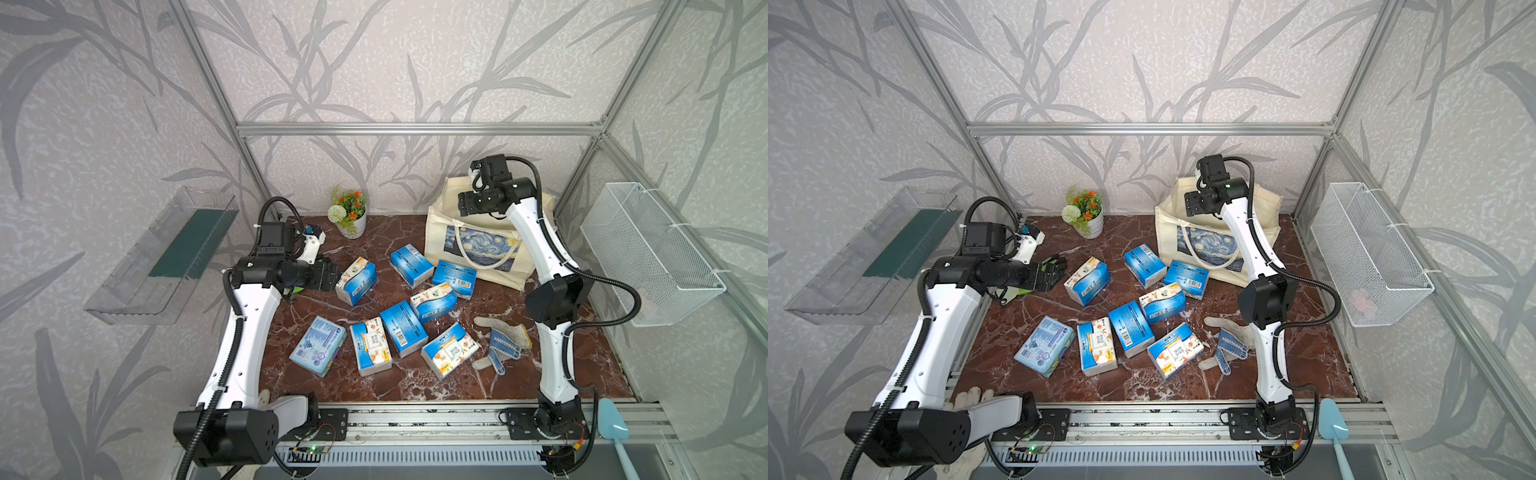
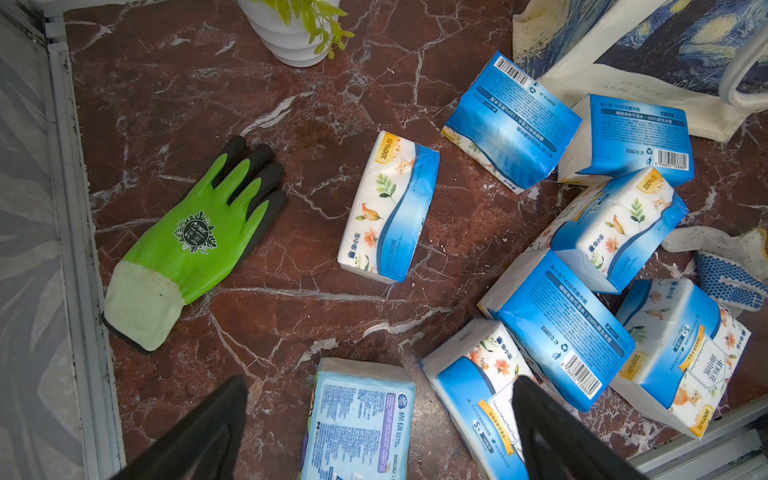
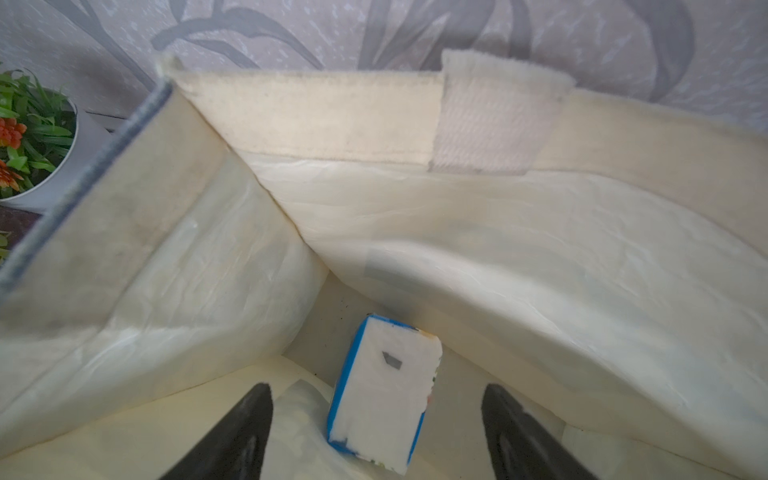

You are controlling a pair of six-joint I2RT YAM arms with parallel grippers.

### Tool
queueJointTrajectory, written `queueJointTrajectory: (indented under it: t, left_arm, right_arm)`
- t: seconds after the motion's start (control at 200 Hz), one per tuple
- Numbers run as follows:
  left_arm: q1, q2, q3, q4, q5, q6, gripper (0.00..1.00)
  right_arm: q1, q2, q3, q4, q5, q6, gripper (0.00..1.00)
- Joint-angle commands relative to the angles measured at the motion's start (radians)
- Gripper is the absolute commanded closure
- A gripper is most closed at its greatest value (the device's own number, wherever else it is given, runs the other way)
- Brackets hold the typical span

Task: Put tissues into the canvas bag
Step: Place the pack of facial tissues in the canvas bag.

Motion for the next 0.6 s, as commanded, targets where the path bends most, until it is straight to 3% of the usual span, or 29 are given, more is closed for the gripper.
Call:
queueJointTrajectory:
  t: [0.0, 0.245, 0.595]
  left_arm:
    - [-0.006, 0.007, -0.009, -0.003, 0.009, 0.004, 0.03]
    - [-0.006, 0.008, -0.001, -0.006, 0.002, 0.006, 0.03]
    - [-0.007, 0.015, 0.011, -0.011, 0.003, 0.027, 0.03]
  right_arm:
    - [-0.001, -0.043, 0.015, -0.001, 0.019, -0.001, 0.19]
    - [-0.004, -0.049, 0.047, -0.004, 0.043, 0.004, 0.18]
    - [-0.006, -0.122, 0.267, -0.085, 0.048, 0.039, 0.15]
